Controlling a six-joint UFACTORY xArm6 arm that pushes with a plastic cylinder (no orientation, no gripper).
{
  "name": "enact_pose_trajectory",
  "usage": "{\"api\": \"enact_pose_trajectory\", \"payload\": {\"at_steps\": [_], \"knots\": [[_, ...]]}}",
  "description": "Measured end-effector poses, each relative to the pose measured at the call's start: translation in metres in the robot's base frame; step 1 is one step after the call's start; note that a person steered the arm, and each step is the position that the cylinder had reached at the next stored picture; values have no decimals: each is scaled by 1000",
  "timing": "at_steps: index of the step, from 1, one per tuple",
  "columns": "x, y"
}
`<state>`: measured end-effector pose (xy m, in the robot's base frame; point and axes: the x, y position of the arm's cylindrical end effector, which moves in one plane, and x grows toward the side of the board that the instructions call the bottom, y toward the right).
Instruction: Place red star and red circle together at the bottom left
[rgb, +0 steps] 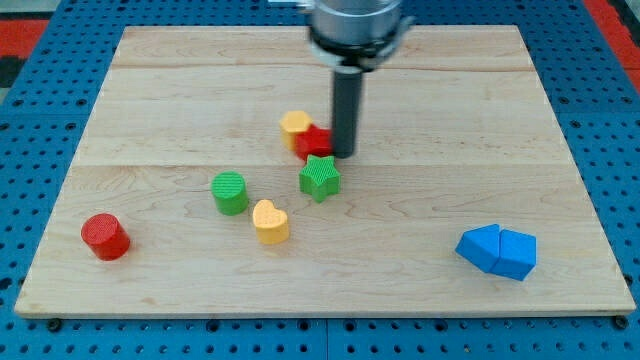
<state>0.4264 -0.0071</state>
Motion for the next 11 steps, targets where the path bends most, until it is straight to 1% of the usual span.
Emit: {"api": "enact_pose_trajectory", "payload": {"at_steps": [1,3,4,5,6,7,8,9,11], "knots": [[0,-63],[-60,-69],[-34,-118],[-16,-140],[-17,-117],[-19,-76],[7,-104],[24,-153],[21,-174]]}}
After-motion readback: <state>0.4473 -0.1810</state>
